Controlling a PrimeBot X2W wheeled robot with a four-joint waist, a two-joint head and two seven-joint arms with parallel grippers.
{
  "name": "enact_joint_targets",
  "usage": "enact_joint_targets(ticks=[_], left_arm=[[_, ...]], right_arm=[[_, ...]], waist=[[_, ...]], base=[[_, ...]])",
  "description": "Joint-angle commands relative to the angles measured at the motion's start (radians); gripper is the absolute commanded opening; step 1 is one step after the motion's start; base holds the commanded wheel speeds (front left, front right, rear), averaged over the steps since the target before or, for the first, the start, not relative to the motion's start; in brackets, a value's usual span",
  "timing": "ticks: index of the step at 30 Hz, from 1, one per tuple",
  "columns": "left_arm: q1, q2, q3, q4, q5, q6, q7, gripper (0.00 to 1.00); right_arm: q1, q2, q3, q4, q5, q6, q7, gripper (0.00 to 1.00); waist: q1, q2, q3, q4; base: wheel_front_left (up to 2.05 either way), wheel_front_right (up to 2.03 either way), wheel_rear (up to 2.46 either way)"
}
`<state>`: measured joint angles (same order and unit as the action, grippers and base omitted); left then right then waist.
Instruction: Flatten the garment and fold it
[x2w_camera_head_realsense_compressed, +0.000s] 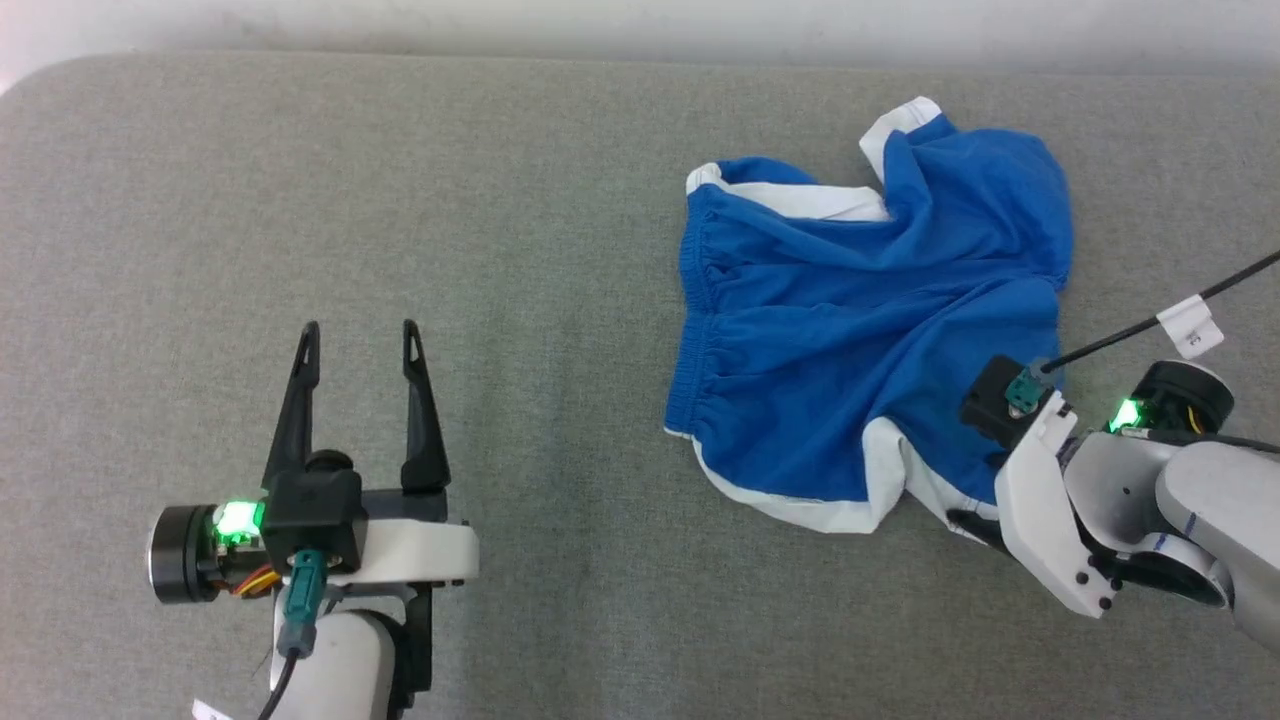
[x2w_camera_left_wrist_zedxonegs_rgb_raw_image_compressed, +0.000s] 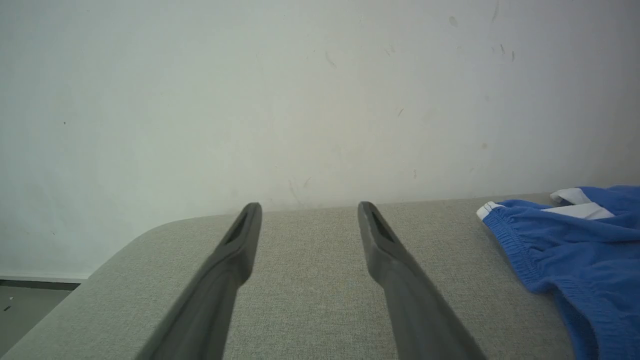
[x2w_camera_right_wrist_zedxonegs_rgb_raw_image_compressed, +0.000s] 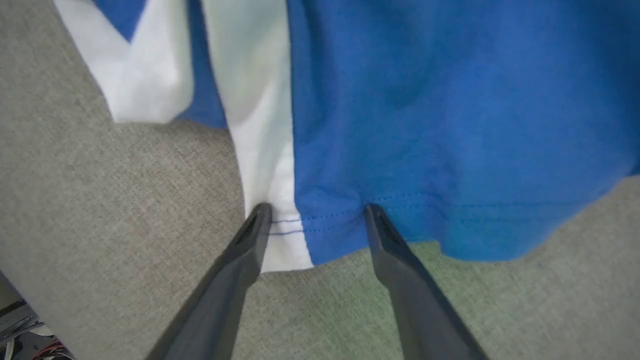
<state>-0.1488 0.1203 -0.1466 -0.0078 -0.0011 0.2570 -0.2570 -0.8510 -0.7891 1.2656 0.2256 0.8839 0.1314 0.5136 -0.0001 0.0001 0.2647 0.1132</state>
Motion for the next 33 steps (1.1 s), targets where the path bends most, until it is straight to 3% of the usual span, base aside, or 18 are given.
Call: enact_joint_targets(ticks=[1,4,5,6,11,15,18,22,24,26,31,32,33], left_arm=[[-0.011,-0.002,-0.003,0.006,-0.005,0.001,-0.005,1.00],[-0.013,-0.002,-0.003,0.011,-0.005,0.003,-0.005,1.00],[-0.014,-0.001,-0.001,0.013,-0.006,0.003,-0.005,1.00],[-0.016,0.002,0.001,0.015,-0.007,0.002,-0.005,1.00],[-0.040,0.033,0.017,0.020,-0.017,-0.027,-0.005,1.00],[-0.079,0.076,0.034,0.022,-0.031,-0.081,-0.005,1.00],[-0.120,0.131,0.006,0.066,-0.017,-0.158,-0.005,1.00],[-0.201,0.193,-0.071,0.157,-0.003,-0.290,0.004,1.00],[-0.249,0.215,-0.122,0.201,-0.014,-0.352,0.052,1.00],[-0.294,0.230,-0.180,0.229,-0.058,-0.379,0.116,1.00],[-0.421,0.331,-0.449,0.230,-0.254,-0.387,0.294,1.00],[-0.421,0.331,-0.449,0.230,-0.254,-0.387,0.294,1.00],[-0.481,0.380,-0.565,0.218,-0.342,-0.387,0.365,1.00]], right_arm=[[0.046,0.026,0.015,0.019,-0.017,-0.001,0.007,1.00],[0.077,0.050,0.015,0.044,-0.050,-0.001,0.001,1.00],[0.078,0.053,0.015,0.049,-0.066,-0.001,-0.017,0.38],[0.077,0.054,0.015,0.051,-0.079,-0.001,-0.037,0.00],[0.051,0.031,0.015,0.045,-0.111,-0.001,-0.179,0.00],[0.045,-0.017,-0.001,0.015,-0.119,-0.001,-0.280,0.00],[0.066,-0.063,-0.038,-0.028,-0.107,-0.001,-0.320,0.00],[0.118,-0.122,-0.093,-0.069,-0.111,-0.001,-0.337,0.00],[0.156,-0.139,-0.126,-0.085,-0.114,-0.001,-0.337,0.00],[0.194,-0.150,-0.163,-0.098,-0.119,-0.001,-0.338,0.00],[0.273,-0.149,-0.248,-0.121,-0.134,-0.001,-0.324,0.00],[0.273,-0.149,-0.248,-0.121,-0.134,-0.001,-0.324,0.00],[0.297,-0.141,-0.272,-0.128,-0.144,-0.001,-0.315,0.00]], waist=[[0.0001,-0.0001,0.010,0.006],[0.0001,-0.0001,0.012,0.004],[0.0001,-0.0001,0.010,0.001],[0.0001,-0.0001,0.006,-0.002],[0.0001,-0.0001,-0.036,-0.023],[0.0001,-0.0001,-0.077,-0.039],[0.0001,-0.0001,-0.104,-0.047],[0.0001,-0.0001,-0.125,-0.055],[0.0001,-0.0001,-0.134,-0.059],[0.0001,-0.0001,-0.138,-0.064],[0.0001,-0.0001,-0.135,-0.084],[0.0001,-0.0001,-0.135,-0.084],[0.0001,-0.0001,-0.128,-0.093]], base=[[0.00,0.00,0.00],[0.00,0.00,0.00],[0.00,0.00,0.00],[0.00,0.00,0.00],[0.00,0.00,0.00],[0.00,0.00,0.00],[0.00,0.00,0.00],[0.00,0.00,0.00],[0.00,0.00,0.00],[0.00,0.00,0.00],[0.00,0.00,0.00],[0.00,0.00,0.00],[0.00,0.00,0.00]])
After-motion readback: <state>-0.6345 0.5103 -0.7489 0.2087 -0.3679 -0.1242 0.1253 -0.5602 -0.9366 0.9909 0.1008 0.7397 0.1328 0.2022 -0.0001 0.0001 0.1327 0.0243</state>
